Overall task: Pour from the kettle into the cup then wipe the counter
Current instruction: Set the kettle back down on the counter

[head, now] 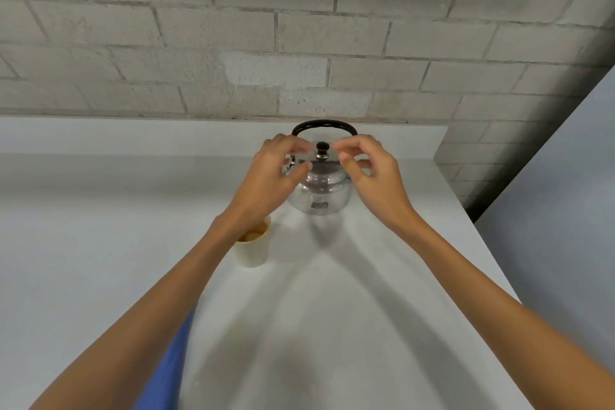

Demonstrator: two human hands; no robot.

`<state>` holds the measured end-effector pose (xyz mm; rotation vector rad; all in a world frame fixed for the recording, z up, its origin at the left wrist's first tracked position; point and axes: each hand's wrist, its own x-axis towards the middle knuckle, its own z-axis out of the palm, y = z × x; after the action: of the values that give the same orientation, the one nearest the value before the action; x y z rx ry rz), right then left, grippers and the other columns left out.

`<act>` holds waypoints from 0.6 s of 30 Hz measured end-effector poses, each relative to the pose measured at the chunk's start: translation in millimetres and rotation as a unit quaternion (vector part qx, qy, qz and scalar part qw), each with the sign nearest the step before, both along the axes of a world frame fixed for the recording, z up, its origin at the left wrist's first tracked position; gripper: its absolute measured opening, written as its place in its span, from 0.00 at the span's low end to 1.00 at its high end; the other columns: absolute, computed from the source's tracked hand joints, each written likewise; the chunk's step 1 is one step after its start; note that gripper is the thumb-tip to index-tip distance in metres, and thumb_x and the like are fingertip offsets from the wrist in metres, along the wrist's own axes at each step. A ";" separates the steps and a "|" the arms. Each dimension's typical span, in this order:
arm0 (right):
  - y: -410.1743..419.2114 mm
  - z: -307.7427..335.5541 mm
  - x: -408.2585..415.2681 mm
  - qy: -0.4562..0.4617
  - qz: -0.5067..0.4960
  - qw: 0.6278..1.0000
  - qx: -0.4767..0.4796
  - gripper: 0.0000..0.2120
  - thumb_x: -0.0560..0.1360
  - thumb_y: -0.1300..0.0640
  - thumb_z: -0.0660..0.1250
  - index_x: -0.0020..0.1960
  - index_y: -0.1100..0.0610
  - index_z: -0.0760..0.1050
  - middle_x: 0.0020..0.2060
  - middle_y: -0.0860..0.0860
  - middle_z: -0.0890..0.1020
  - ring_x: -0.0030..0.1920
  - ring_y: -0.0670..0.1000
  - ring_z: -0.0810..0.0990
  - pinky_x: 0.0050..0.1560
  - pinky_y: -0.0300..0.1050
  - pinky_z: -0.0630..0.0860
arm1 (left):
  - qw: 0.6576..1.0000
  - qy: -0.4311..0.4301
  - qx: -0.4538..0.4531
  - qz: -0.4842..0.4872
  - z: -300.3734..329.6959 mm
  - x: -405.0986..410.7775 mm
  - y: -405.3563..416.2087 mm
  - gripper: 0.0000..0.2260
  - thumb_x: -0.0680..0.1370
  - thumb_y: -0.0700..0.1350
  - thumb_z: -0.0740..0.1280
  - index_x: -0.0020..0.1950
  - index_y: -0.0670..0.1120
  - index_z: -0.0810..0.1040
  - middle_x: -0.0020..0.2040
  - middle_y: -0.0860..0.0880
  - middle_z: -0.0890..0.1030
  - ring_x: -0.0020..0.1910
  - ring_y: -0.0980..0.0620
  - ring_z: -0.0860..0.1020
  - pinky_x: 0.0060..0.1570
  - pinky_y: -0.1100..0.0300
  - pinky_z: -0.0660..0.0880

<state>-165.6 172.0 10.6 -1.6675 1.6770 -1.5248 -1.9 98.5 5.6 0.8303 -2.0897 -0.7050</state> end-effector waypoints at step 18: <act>109.4 -60.1 83.5 -0.094 0.048 0.990 0.093 0.08 0.76 0.62 0.64 0.47 0.50 0.76 0.45 0.44 0.80 0.44 0.41 0.77 0.46 0.35 0.75 | 0.989 0.042 0.100 0.103 -44.4 86.7 146.2 0.08 0.74 0.39 0.69 0.48 0.51 0.77 0.48 0.54 0.80 0.44 0.57 0.79 0.41 0.72 0.73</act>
<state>-82.1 281.4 -49.5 -1.4402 1.5639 -1.3872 84.8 244.7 -38.8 1.0911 -1.8456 -0.8309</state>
